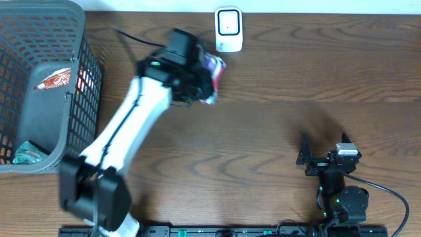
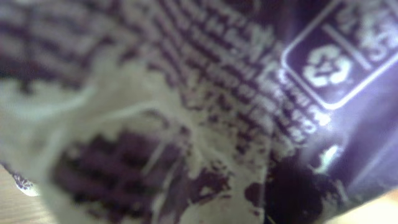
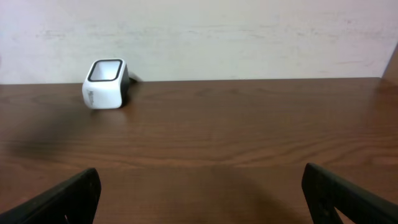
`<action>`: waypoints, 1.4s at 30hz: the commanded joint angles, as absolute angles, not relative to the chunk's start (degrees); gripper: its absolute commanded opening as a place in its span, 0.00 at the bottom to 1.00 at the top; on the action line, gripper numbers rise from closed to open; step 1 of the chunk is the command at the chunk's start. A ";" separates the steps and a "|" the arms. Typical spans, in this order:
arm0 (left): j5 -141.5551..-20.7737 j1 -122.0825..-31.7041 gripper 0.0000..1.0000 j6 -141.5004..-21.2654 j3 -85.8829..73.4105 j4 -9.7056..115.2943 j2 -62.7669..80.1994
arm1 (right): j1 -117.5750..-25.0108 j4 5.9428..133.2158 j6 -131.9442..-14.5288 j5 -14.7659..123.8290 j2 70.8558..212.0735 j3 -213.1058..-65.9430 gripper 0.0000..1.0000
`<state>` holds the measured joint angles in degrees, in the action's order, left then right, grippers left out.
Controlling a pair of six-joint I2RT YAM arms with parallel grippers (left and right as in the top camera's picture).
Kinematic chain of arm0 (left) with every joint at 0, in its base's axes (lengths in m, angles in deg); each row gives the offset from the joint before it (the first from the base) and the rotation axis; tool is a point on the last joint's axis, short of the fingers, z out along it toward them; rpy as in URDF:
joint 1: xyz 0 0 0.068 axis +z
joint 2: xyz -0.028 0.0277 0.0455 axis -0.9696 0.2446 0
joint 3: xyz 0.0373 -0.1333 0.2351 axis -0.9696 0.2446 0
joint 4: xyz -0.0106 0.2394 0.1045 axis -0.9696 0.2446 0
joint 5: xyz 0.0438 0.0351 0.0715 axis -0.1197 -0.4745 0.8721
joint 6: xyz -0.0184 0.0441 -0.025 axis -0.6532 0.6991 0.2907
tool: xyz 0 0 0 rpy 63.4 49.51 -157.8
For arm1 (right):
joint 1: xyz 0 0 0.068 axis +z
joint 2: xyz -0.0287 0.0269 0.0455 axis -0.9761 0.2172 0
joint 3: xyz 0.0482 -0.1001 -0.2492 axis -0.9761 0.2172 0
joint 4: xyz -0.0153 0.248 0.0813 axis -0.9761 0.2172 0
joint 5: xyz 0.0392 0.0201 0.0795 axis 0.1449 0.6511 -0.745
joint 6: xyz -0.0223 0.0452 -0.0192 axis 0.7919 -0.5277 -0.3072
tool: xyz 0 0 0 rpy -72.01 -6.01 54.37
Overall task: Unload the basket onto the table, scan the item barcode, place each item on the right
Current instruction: 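Carry the purple package out and set it on the table center, then move the right gripper to the purple package and grasp it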
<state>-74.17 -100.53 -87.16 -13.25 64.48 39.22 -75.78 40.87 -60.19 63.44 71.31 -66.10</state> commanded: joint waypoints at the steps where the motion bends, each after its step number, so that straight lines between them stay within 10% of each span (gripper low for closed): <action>1: -74.08 -105.38 0.13 -93.37 -13.47 63.45 42.52 | -76.29 41.09 -60.56 63.31 70.99 -65.96 0.99; 10: -76.55 -109.71 0.70 -96.23 -14.61 60.98 40.66 | -76.29 41.09 -60.56 63.31 70.99 -65.96 0.99; 31: -74.91 -73.23 0.99 -85.22 -15.31 76.52 11.57 | -76.29 40.32 -60.93 62.96 70.99 -65.96 0.99; 42: -74.94 -72.60 0.98 -85.24 -15.31 77.31 11.98 | -76.29 22.88 -97.24 32.86 70.99 -65.96 0.99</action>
<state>-75.28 -72.84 -86.20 -14.78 77.15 11.87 -75.78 28.87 -85.04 40.42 71.45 -66.01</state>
